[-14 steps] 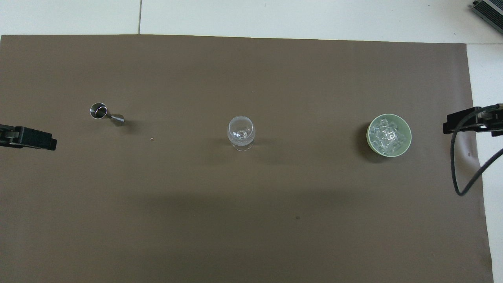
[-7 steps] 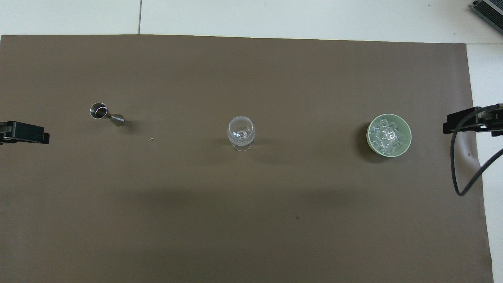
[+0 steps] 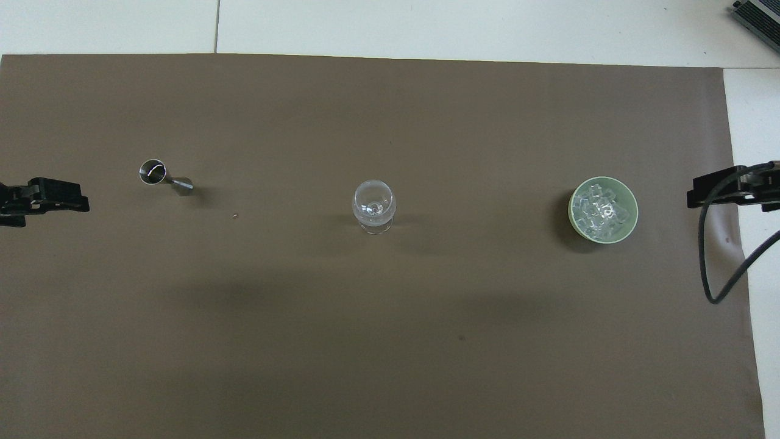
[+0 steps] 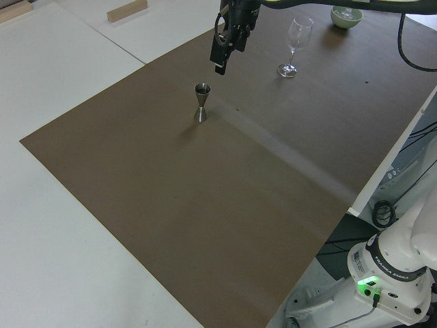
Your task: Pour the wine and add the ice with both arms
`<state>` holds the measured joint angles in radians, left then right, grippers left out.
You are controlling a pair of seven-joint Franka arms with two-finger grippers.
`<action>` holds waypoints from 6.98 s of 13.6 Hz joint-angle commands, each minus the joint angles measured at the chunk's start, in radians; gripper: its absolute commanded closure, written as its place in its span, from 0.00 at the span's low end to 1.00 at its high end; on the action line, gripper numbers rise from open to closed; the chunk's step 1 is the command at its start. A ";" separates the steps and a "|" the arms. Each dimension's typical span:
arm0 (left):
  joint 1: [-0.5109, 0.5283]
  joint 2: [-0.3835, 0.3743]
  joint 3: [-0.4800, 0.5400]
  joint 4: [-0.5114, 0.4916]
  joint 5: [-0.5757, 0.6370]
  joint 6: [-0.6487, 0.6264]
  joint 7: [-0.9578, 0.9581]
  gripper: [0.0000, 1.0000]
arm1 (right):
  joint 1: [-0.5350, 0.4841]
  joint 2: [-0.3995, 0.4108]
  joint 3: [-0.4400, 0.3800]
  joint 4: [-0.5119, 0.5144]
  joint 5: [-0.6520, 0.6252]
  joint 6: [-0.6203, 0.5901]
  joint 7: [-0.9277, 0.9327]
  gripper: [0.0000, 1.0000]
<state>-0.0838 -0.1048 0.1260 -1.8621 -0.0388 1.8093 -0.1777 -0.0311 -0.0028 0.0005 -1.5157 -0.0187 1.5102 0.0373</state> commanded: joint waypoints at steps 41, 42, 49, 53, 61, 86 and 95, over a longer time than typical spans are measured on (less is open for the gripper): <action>0.306 0.074 -0.003 -0.350 -0.849 0.320 -1.008 0.00 | 0.000 -0.017 -0.002 -0.018 0.017 -0.001 -0.004 0.00; 0.306 0.079 -0.003 -0.368 -0.906 0.356 -1.008 0.00 | 0.000 -0.017 -0.002 -0.018 0.017 -0.001 -0.004 0.00; 0.299 0.204 -0.005 -0.381 -1.192 0.417 -0.901 0.00 | -0.001 -0.017 -0.002 -0.018 0.017 -0.001 -0.007 0.00; 0.274 0.235 -0.005 -0.425 -1.389 0.436 -0.705 0.00 | 0.000 -0.017 -0.002 -0.018 0.017 -0.001 -0.005 0.00; 0.178 0.281 -0.006 -0.453 -1.716 0.498 -0.534 0.00 | 0.000 -0.017 -0.002 -0.018 0.017 -0.001 -0.005 0.00; 0.076 0.324 -0.008 -0.425 -1.934 0.576 -0.465 0.49 | 0.000 -0.017 -0.002 -0.018 0.017 -0.001 -0.005 0.00; 0.079 0.327 -0.008 -0.427 -1.949 0.581 -0.467 0.90 | 0.000 -0.017 -0.002 -0.018 0.017 -0.001 -0.005 0.00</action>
<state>0.0088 0.2123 0.1106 -2.2974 -1.9617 2.3715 -0.6607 -0.0311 -0.0028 0.0002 -1.5157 -0.0187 1.5102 0.0373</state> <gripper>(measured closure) 0.775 0.000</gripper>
